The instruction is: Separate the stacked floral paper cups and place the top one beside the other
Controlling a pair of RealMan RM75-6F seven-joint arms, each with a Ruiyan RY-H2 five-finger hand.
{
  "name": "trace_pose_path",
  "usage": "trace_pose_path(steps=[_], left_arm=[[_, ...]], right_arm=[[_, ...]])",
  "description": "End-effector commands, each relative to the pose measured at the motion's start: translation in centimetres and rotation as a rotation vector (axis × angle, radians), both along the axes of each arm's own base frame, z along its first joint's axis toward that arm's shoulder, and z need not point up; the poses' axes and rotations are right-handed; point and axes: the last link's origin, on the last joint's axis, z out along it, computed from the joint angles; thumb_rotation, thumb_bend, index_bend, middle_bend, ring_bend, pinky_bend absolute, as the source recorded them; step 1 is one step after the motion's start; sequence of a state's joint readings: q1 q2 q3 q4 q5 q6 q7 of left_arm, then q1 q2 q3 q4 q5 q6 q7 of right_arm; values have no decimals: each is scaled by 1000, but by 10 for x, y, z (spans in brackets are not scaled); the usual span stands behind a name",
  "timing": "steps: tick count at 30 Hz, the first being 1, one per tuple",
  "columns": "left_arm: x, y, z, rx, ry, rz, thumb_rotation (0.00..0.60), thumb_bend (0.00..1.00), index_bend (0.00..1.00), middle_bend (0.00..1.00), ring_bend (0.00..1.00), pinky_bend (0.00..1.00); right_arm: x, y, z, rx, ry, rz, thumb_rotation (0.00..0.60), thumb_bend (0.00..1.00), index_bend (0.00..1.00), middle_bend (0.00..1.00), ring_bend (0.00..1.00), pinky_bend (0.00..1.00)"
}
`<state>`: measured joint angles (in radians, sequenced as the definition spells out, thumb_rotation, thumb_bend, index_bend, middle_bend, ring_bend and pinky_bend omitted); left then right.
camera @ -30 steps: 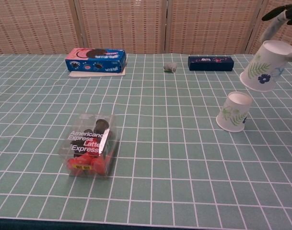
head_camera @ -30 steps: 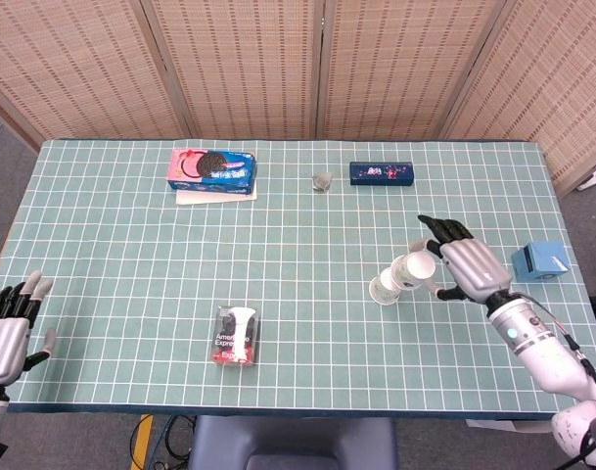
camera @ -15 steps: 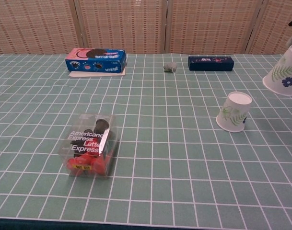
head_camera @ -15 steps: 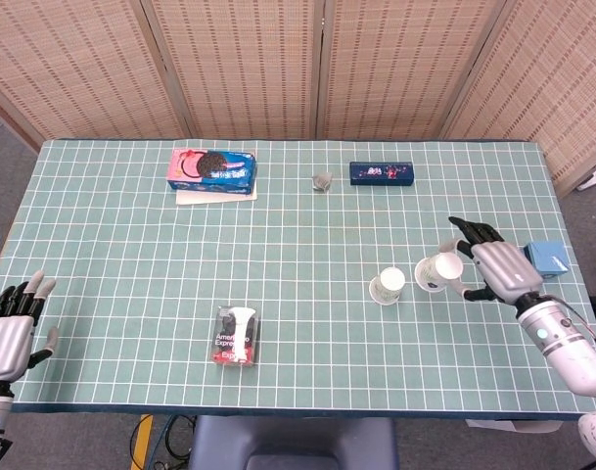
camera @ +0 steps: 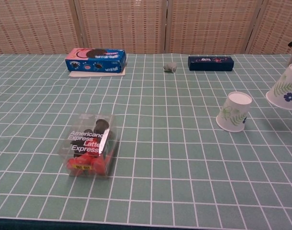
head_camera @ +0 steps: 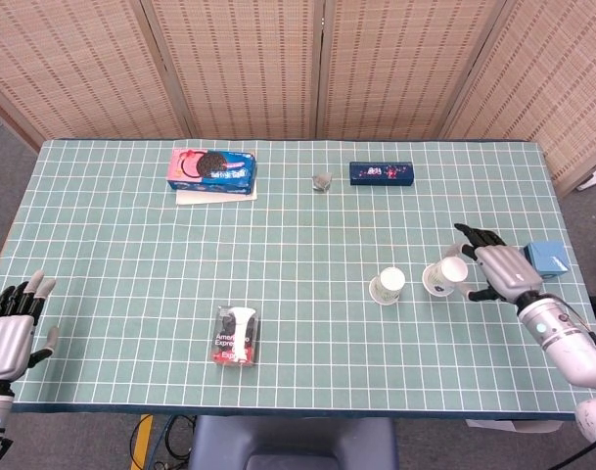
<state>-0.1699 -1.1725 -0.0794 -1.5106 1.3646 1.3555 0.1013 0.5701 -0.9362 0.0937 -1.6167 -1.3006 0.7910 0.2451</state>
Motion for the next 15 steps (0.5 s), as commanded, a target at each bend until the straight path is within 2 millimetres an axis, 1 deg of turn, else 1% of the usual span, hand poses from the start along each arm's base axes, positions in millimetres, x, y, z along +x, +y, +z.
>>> trace_pose_path(steps=[1,15], left_arm=[[0,0,1,2,-2,0,600,495,0,0,0,0],[1,-2,2,5,-12,-6,600,495,0,0,0,0]], right_arm=[[-2,-2,-4,9,1,-5,600,449,400,0,0,0],[-17,-10,-26,47,23,-34,600,449,400,0,0,0]])
